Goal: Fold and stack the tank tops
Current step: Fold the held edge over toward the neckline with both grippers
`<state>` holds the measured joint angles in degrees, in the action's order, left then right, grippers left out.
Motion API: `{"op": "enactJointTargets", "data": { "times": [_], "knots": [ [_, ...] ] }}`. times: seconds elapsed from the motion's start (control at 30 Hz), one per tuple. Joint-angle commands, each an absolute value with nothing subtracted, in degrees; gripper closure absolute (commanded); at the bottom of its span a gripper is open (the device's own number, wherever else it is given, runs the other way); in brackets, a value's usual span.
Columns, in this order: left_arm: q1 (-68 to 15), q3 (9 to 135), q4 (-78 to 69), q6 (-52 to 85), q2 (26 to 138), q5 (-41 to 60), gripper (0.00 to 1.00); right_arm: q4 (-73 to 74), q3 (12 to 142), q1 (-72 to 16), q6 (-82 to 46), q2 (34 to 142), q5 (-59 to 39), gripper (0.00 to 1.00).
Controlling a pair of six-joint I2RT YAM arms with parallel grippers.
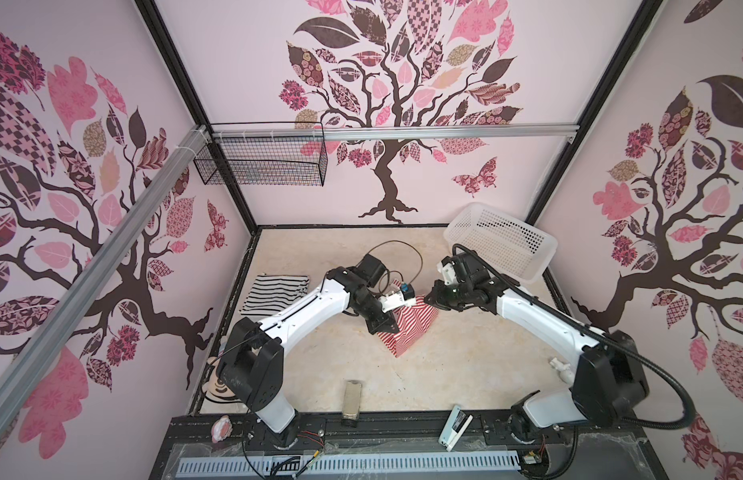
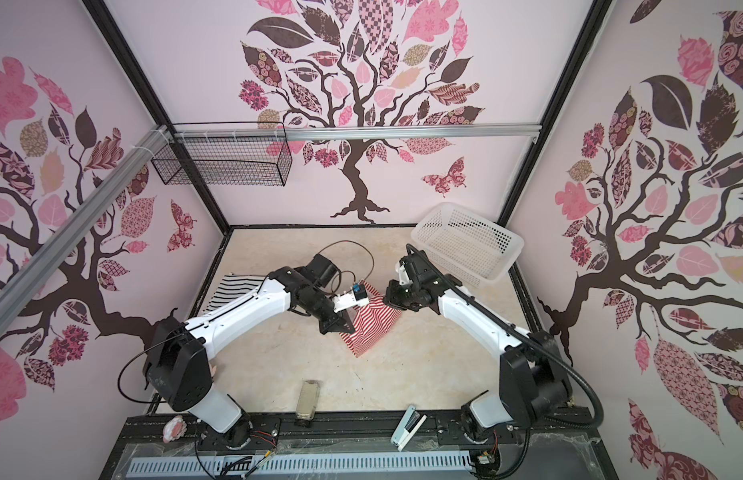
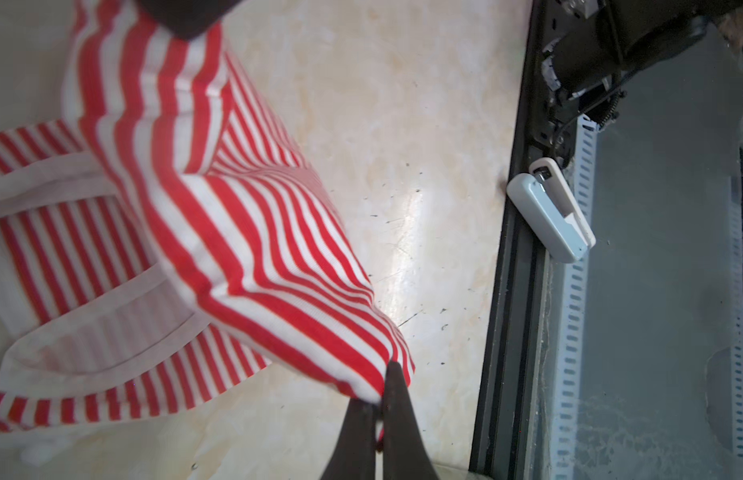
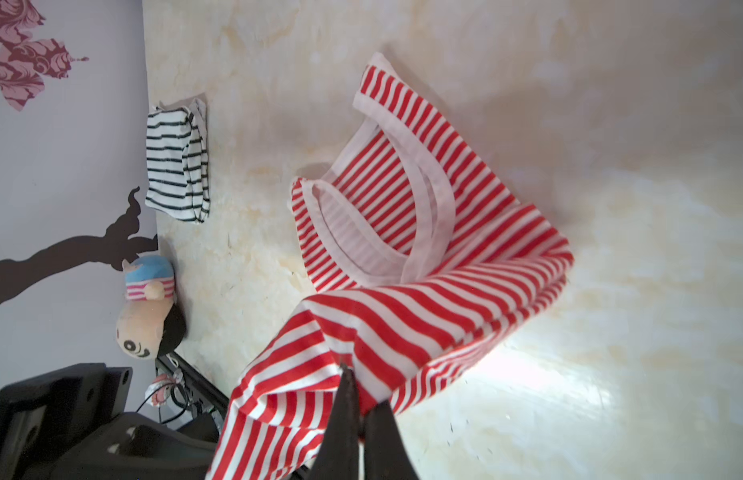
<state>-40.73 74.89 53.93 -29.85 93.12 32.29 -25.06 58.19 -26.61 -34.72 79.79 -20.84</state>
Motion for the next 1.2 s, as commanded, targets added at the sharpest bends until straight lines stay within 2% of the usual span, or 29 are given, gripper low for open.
{"op": "enactJointTargets", "data": {
  "times": [0.0, 0.27, 0.37, 0.5, 0.6, 0.8, 1.03, 1.17],
  "knots": [
    [-47.51, 74.17, 55.59, -28.88, 93.42, 26.76, 1.00, -27.36, 53.15, -26.63, -35.86, 73.39, -20.46, 0.97],
    [-62.67, 78.14, 55.65, -26.54, 97.27, 25.83, 1.00, -38.60, 46.80, -26.26, -36.40, 52.93, -11.93, 0.96],
    [-65.26, 80.16, 55.76, -26.30, 97.56, 27.10, 1.00, -43.61, 50.19, -26.19, -35.98, 51.10, -10.15, 0.96],
    [-64.80, 79.61, 55.18, -25.99, 95.36, 27.95, 0.99, -43.64, 53.87, -26.26, -35.85, 53.00, -11.31, 0.96],
    [-60.79, 76.01, 53.24, -26.09, 90.87, 28.72, 1.00, -41.04, 56.85, -26.20, -35.46, 57.89, -12.00, 0.96],
    [-45.04, 70.74, 49.24, -27.58, 86.08, 29.77, 1.00, -32.35, 63.04, -26.21, -34.40, 73.25, -14.60, 0.97],
    [-29.49, 75.31, 47.52, -34.35, 98.75, 26.95, 0.99, -25.30, 75.52, -25.28, -32.69, 99.43, -18.27, 0.98],
    [-26.63, 80.66, 47.36, -34.76, 108.71, 21.45, 0.96, -27.57, 82.17, -24.67, -31.77, 111.35, -18.41, 1.00]
  ]
}}
